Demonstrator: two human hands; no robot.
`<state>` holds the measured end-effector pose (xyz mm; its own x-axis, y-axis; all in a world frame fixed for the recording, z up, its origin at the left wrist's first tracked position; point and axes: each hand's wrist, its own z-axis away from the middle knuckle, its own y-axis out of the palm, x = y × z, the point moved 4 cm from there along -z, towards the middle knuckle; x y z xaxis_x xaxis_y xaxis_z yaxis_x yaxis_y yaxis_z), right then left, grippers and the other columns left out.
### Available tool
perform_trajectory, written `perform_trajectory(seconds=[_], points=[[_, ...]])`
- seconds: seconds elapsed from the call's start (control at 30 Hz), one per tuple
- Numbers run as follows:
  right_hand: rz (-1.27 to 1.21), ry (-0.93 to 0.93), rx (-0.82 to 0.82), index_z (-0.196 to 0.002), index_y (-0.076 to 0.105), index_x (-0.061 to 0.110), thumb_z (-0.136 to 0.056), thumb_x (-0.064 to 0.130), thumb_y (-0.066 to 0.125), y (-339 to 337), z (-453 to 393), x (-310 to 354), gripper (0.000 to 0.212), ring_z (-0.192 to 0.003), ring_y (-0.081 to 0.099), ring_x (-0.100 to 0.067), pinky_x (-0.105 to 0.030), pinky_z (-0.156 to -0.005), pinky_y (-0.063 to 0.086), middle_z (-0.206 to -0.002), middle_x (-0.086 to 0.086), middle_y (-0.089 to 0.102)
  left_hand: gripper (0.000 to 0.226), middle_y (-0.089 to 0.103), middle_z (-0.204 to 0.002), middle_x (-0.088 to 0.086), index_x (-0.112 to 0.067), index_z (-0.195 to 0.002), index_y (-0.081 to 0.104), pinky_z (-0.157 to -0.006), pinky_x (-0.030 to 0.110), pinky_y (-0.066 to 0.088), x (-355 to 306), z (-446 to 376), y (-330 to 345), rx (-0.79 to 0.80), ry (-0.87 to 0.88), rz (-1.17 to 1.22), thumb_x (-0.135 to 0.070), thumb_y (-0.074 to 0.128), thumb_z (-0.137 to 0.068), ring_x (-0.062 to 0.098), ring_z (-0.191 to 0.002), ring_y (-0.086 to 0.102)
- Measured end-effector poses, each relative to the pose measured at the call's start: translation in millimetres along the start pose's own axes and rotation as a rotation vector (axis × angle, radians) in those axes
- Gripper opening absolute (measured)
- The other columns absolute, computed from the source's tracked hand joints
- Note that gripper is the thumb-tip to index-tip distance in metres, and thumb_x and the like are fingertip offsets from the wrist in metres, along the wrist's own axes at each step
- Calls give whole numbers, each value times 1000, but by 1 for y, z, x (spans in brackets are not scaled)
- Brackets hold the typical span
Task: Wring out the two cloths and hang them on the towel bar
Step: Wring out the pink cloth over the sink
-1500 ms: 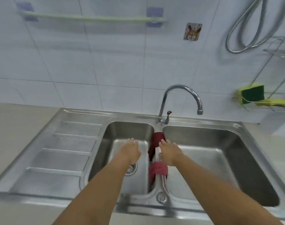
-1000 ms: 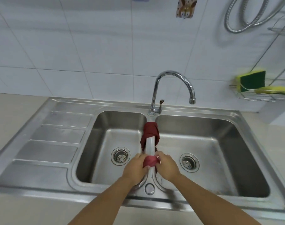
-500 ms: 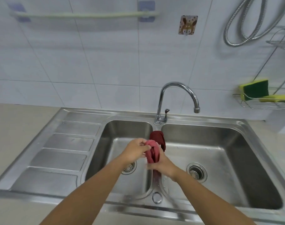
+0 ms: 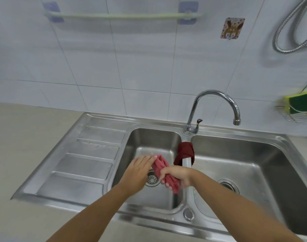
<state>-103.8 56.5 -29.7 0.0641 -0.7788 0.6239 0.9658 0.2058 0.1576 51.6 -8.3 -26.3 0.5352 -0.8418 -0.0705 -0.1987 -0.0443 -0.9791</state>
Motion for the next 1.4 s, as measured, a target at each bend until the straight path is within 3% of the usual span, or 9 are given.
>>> perform_trajectory(seconds=[0.1, 0.17, 0.3, 0.43, 0.53, 0.67, 0.87, 1.13, 1.4], points=[[186, 180, 197, -78, 56, 17, -80, 19, 59, 20, 3, 10, 5, -50, 49, -4, -14, -44, 40, -64, 6, 55, 85, 48, -146, 2, -19, -146, 33, -110, 46, 37, 3, 4, 7, 6, 10, 23, -48, 69, -75, 19, -131, 45], [325, 260, 234, -70, 55, 19, -81, 25, 62, 26, 3, 13, 14, -46, 47, -3, -13, -41, 36, -60, 7, 53, 59, 64, -121, -3, -20, -132, 48, -99, 38, 47, 1, -1, 3, 22, 4, 171, -42, 64, -80, 14, -110, 59], [649, 219, -21, -68, 55, 18, -77, 25, 70, 16, -1, 26, 19, -42, 44, -8, -20, -41, 34, -58, 3, 51, 19, 67, -85, -3, -18, -95, 50, -62, 30, 46, 1, -8, -6, 150, -34, 188, -30, 60, -83, 16, -71, 58], [1128, 6, -391, -83, 61, 15, -72, 22, 67, 11, -9, 44, 15, -61, 55, -22, -26, -55, 43, -73, -3, 59, 27, 61, -80, 1, -12, -100, 53, -60, 29, 39, 4, -17, -2, 358, -238, 246, -35, 55, -86, 19, -69, 54], [1442, -187, -577, -94, 63, 19, -80, 29, 56, 12, -13, 50, 19, -80, 62, -27, -31, -64, 43, -87, -4, 66, 15, 57, -71, -2, -14, -81, 59, -54, 26, 36, 5, -23, 2, 486, -387, 464, -29, 56, -79, 18, -62, 51], [1606, -365, -629, -95, 63, 17, -90, 37, 48, 10, -20, 47, 25, -81, 66, -30, -31, -58, 38, -89, -7, 70, 28, 38, -44, -8, -19, -47, 38, -46, 23, 24, 0, -22, -1, 692, -534, 894, -11, 55, -67, 12, -44, 32], [1695, -424, -626, -102, 60, 12, -90, 28, 52, 20, -33, 40, 21, -81, 65, -32, -34, -60, 39, -91, -8, 70, 20, 28, -48, -6, -24, -57, 40, -44, 23, 14, 8, -4, 13, 955, -667, 1093, -17, 55, -68, 10, -43, 20], [1488, -292, -588, -103, 58, 14, -81, 31, 61, 20, -34, 44, 27, -86, 63, -28, -32, -63, 41, -96, -6, 66, 14, 52, -70, -3, -24, -82, 51, -56, 21, 41, 23, -1, 21, 743, -568, 952, -19, 63, -80, 11, -61, 50], [655, 143, -96, -68, 59, 15, -73, 32, 73, 22, -10, 51, 23, -46, 46, -13, -22, -41, 37, -61, -2, 56, 51, 52, -126, -8, -20, -132, 45, -86, 26, 53, 19, 17, 12, -19, -306, 525, -13, 64, -85, 8, -106, 56]])
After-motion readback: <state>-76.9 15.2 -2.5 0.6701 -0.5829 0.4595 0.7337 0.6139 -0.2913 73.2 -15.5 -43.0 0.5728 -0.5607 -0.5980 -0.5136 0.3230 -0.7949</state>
